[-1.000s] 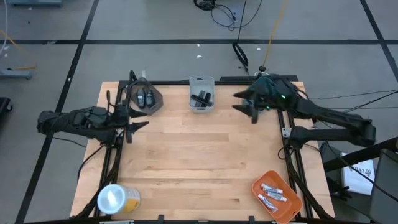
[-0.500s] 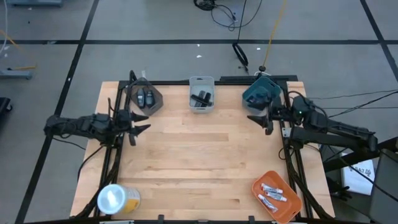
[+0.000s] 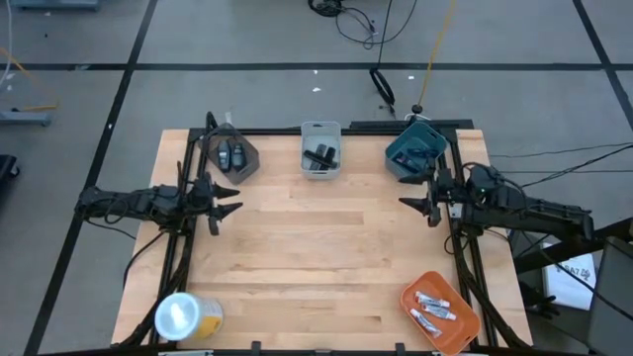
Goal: Pick & Place Travel size toiletries
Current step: Return to Home Position
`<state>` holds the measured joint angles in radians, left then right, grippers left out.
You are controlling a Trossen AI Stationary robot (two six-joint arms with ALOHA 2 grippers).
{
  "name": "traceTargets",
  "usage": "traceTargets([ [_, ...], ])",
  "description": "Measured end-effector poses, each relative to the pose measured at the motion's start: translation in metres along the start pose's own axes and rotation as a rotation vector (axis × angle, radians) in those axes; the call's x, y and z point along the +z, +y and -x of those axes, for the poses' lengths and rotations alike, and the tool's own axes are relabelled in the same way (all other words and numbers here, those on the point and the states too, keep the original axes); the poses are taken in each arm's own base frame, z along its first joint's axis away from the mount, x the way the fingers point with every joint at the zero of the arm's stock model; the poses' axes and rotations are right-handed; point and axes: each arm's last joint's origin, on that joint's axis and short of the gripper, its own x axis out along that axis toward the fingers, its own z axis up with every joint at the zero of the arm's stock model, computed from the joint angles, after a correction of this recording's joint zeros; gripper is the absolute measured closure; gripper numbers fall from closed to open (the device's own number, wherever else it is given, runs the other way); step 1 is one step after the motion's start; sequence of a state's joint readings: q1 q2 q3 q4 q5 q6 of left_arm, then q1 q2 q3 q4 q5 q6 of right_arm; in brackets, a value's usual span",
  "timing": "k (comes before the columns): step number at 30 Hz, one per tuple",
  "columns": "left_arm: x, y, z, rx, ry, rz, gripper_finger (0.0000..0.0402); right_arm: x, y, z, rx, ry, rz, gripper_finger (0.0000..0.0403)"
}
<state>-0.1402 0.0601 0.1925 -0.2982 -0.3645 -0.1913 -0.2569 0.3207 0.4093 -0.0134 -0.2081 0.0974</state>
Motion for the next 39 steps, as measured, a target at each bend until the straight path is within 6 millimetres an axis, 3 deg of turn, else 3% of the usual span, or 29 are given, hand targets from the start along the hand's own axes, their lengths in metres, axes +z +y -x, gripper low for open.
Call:
traceTargets([
  [11,-0.003,0.0,-0.001,-0.001,-0.003,-0.002,0.0218,-0.026,-0.001,0.01,-0.018,-0.024,-0.017,0.014],
  [23,-0.003,-0.001,-0.001,-0.023,0.002,-0.004,0.0218,-0.066,-0.006,0.005,-0.015,-0.035,0.023,0.0141],
  [39,-0.006,-0.001,-0.001,-0.028,0.029,-0.005,0.0218,-0.076,0.005,0.007,0.09,-0.077,0.029,0.014],
])
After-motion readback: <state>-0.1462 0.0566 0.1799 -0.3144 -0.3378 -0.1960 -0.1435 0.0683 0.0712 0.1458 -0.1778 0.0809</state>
